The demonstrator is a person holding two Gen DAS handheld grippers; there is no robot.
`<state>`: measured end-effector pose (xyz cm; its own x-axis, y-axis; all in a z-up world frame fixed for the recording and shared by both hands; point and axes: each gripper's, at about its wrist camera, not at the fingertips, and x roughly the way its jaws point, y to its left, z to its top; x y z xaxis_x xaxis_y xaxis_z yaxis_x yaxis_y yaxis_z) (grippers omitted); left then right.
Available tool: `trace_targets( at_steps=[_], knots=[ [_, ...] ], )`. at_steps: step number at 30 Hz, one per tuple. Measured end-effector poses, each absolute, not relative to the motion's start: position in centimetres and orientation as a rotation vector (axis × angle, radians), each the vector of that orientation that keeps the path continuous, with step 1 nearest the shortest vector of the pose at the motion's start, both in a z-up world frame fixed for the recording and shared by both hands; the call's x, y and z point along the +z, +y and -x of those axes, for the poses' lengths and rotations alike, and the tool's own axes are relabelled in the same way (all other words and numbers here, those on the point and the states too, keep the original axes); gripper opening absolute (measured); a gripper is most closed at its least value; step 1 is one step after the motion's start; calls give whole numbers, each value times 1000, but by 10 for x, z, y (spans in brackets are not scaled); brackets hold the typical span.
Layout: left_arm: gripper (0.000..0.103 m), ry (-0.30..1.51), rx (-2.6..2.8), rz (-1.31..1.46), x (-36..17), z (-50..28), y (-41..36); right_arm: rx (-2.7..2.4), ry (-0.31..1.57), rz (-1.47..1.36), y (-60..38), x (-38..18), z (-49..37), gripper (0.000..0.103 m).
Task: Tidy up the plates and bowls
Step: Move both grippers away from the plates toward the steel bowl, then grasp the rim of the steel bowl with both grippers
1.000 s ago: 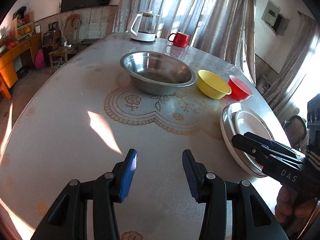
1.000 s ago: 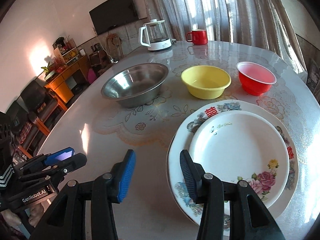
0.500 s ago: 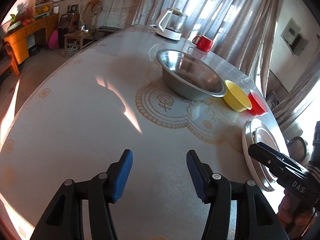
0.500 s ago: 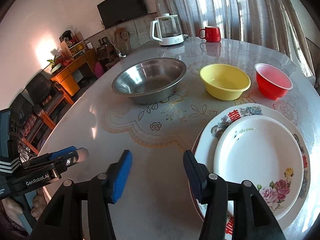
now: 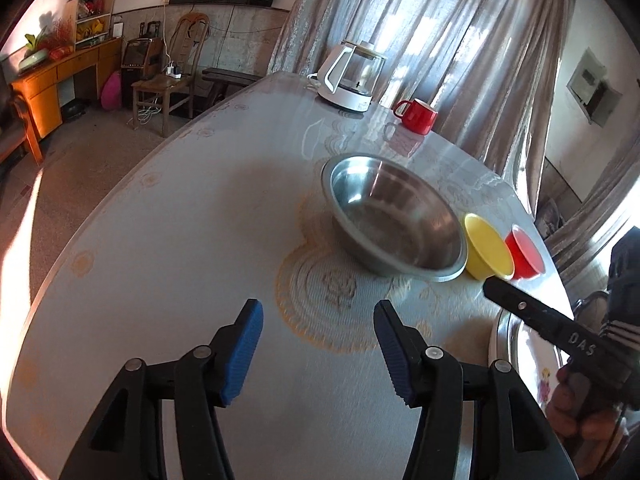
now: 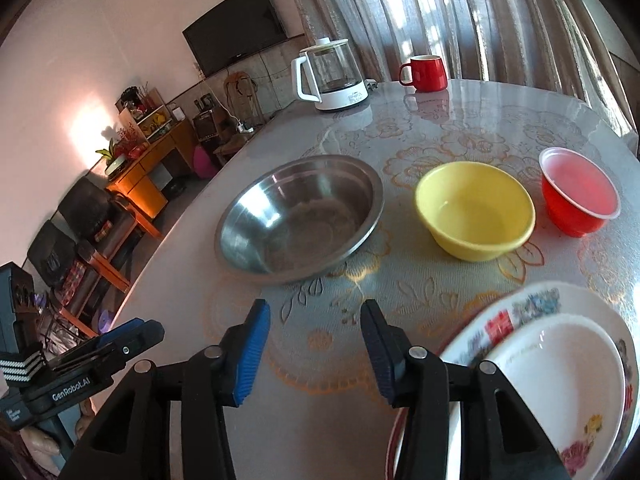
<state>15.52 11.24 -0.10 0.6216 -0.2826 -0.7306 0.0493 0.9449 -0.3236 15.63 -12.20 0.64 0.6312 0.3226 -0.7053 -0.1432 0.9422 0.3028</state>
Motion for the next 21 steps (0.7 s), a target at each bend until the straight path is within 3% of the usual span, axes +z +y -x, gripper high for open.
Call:
trace_targets(
  at_steps=[11,14,18,21],
  knots=[
    [56,908,-191,321,-8,-223,99,203,924,-292,-132,-13,-211,47],
    [48,929,-194,325,-14,-240,94,187,943,-286,-129,-19,-222,39],
    [29,959,-258,315,-24,-252,83,196,952,-271,-123,-24,-233,31],
    [29,933,-267,268,-26,-246,77,199,941,-221,-116,-23,-232,27]
  ],
)
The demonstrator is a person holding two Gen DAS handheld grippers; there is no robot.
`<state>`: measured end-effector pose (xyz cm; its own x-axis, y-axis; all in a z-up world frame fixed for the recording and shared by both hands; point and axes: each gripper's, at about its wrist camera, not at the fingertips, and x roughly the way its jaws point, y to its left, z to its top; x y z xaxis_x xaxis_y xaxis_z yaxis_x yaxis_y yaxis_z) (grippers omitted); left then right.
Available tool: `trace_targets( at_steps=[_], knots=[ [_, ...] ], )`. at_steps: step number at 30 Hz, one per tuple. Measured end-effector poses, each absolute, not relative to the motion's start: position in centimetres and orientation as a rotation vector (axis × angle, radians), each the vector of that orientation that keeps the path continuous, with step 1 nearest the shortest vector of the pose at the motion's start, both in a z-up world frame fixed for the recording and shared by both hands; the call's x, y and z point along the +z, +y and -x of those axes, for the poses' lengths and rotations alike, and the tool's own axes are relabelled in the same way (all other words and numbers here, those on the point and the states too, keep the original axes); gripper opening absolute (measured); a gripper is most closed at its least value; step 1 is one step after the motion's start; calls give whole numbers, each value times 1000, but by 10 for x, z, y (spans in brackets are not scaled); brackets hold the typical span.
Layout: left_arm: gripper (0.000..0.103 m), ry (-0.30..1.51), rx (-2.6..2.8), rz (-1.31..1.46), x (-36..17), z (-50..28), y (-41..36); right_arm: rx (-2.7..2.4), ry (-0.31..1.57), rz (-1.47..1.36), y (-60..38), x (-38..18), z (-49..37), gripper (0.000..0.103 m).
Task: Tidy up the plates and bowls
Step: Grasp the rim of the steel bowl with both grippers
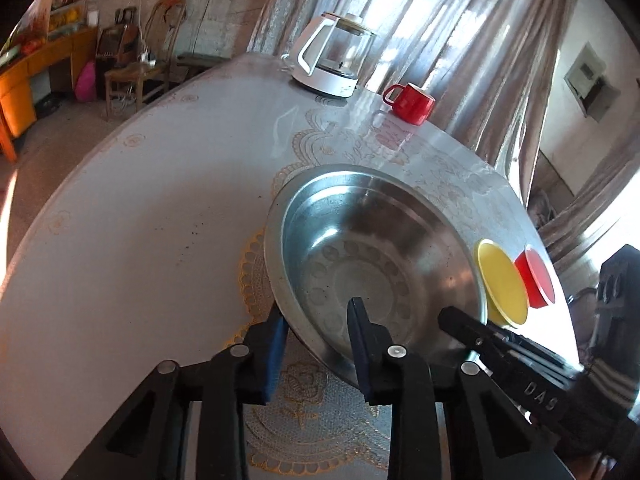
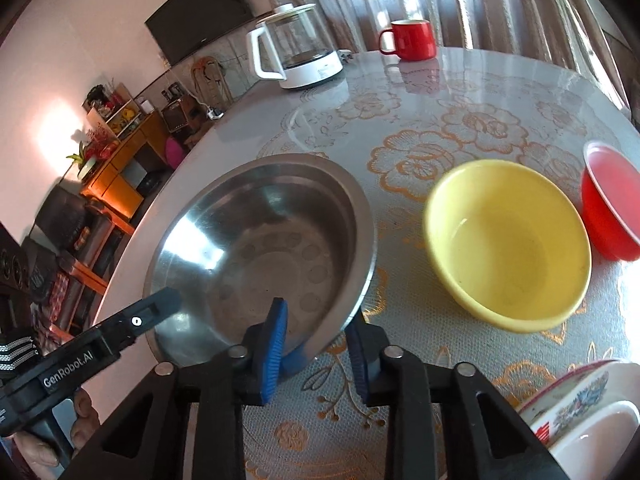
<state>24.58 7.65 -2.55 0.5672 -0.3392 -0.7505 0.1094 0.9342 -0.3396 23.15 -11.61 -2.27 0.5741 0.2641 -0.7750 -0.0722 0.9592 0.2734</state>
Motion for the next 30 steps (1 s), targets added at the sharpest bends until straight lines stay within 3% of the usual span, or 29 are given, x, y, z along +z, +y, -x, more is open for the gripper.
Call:
trace_targets(
  at_steps=[30],
  knots=[
    [40,924,-270,286,-19,-101,104,379,932,-160,-87,-13,-115,28]
  ],
)
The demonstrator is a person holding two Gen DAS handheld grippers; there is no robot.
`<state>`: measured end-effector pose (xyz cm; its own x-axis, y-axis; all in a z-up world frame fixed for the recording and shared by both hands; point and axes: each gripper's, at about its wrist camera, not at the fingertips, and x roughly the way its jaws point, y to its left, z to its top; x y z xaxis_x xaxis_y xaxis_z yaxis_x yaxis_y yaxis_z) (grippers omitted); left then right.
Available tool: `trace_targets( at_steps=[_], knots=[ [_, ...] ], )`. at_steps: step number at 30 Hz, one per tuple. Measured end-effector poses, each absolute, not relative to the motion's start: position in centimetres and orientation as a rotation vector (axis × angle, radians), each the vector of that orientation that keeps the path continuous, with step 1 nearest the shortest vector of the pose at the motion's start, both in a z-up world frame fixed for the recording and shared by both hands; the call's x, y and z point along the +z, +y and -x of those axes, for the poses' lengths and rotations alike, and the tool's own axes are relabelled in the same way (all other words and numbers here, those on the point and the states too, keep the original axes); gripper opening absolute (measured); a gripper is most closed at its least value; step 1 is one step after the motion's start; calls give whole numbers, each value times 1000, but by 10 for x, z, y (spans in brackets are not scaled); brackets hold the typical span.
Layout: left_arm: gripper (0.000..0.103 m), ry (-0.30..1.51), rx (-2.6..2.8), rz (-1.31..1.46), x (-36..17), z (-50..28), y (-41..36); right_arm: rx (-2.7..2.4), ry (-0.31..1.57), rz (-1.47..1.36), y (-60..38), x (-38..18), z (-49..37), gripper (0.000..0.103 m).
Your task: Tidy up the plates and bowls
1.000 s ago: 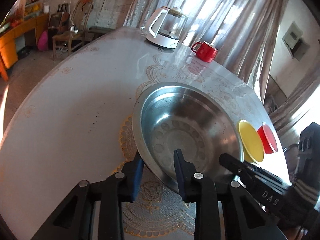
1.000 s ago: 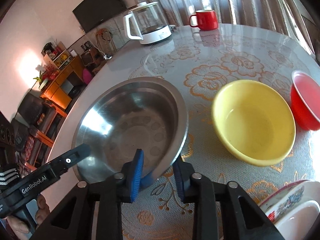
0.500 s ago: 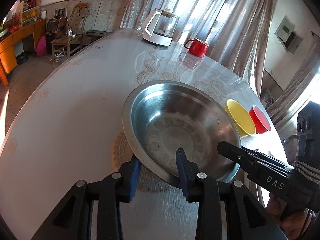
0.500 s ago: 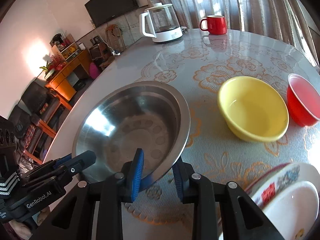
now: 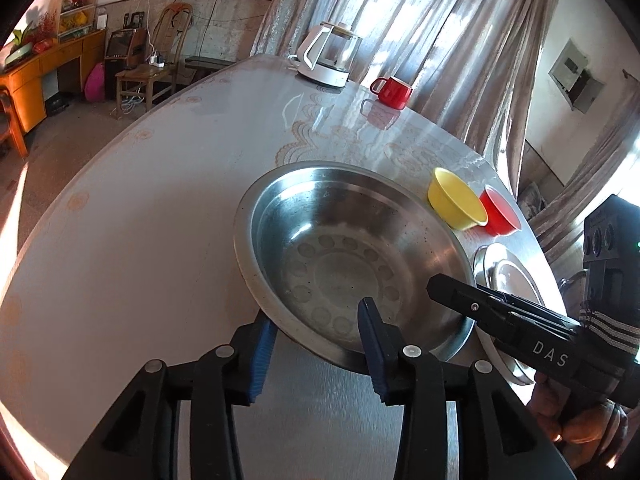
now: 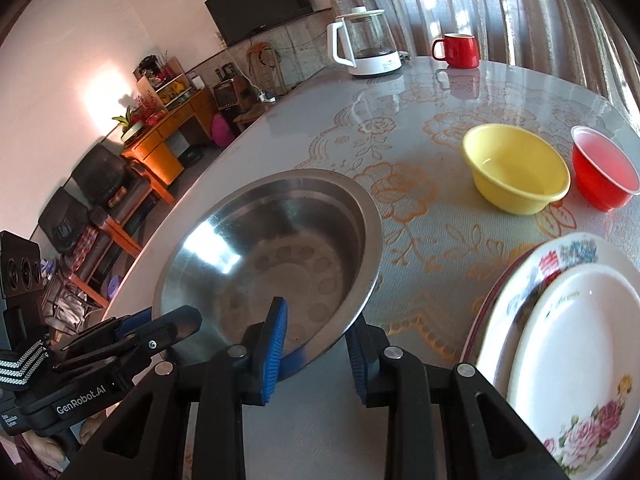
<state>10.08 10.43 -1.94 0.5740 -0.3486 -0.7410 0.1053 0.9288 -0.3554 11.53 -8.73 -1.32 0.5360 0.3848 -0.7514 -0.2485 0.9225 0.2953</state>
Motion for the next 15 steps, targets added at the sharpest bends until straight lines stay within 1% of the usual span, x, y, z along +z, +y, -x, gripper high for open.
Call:
trace_targets(
  at_steps=[6,10,13,15],
  knots=[
    [41,923,-259,270,-22,-83,107,405,949,-148,-82,-20,-103,29],
    [43,903,-232,258,-21,-75,113,414,953,-118,-79,-22,-95,32],
    [49,891,-188,249,-20,-70,120,407,956,-113,-80,-23,-90,33],
    [50,879,-155,249,-18,-68,126,402,951,-116,-82,-22,-88,37]
  ],
)
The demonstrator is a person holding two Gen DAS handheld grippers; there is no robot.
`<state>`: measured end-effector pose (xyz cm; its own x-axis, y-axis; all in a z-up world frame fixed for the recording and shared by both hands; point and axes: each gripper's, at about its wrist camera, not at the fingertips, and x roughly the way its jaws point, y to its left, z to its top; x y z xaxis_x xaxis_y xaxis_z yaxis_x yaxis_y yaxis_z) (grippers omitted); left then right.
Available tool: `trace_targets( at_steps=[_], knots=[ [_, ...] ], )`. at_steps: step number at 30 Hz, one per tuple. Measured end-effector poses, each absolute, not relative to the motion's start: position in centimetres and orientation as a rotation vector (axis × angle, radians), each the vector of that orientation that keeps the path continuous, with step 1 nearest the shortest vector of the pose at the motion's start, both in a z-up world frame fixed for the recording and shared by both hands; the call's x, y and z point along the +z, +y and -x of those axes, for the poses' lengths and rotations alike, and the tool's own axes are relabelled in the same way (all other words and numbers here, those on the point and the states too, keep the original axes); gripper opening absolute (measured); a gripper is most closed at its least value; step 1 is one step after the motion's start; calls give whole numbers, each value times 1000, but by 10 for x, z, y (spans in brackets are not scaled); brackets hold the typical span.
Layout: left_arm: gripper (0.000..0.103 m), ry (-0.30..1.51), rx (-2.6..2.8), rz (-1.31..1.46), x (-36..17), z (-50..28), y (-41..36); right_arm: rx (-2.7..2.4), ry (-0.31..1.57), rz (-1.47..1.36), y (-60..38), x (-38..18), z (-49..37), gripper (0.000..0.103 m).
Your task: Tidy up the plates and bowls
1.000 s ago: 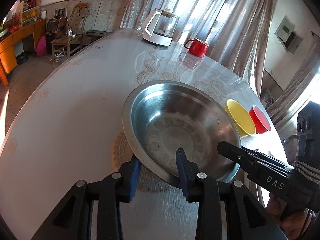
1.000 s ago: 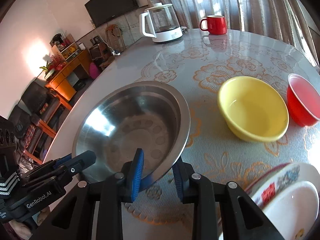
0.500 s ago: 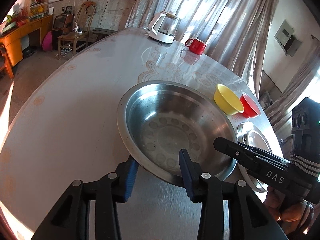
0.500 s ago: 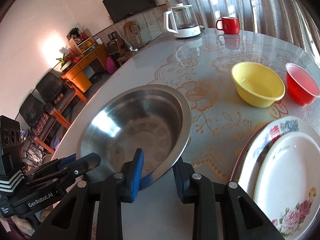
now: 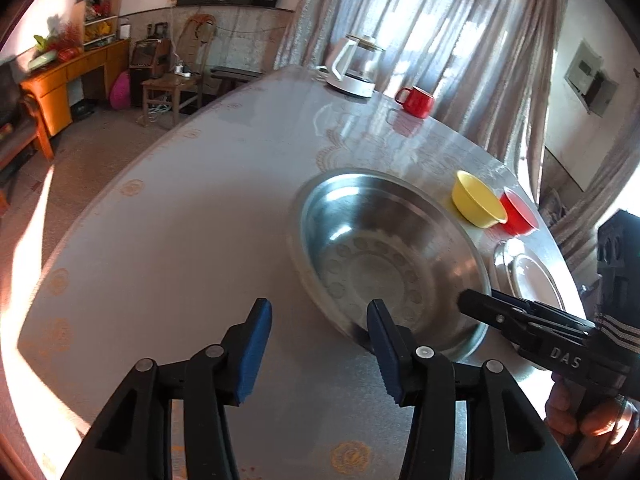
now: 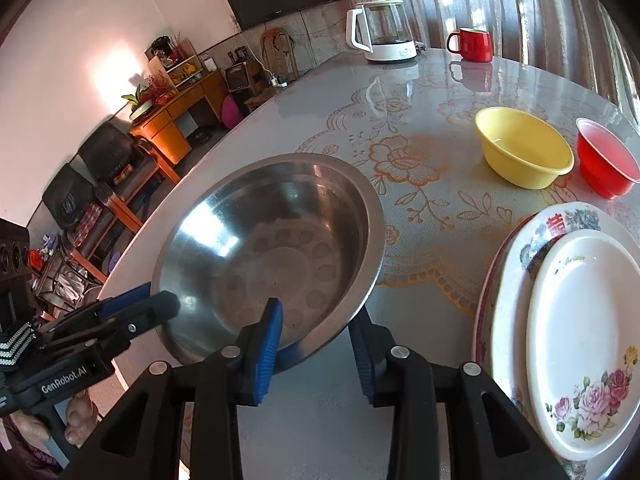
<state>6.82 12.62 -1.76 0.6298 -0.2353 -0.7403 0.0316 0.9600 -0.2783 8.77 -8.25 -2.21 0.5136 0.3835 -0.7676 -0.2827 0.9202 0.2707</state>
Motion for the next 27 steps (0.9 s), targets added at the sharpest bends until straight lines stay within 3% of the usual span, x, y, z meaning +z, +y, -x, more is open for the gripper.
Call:
trace_targets(
  at_steps=[8,27],
  knots=[
    [56,825,-114,219,-1,-71,129,377,891,-132,-103,-9,-84,42],
    [57,787,-144,62,21,-93,71,231,813,-295,-186,9,-91,48]
  ],
)
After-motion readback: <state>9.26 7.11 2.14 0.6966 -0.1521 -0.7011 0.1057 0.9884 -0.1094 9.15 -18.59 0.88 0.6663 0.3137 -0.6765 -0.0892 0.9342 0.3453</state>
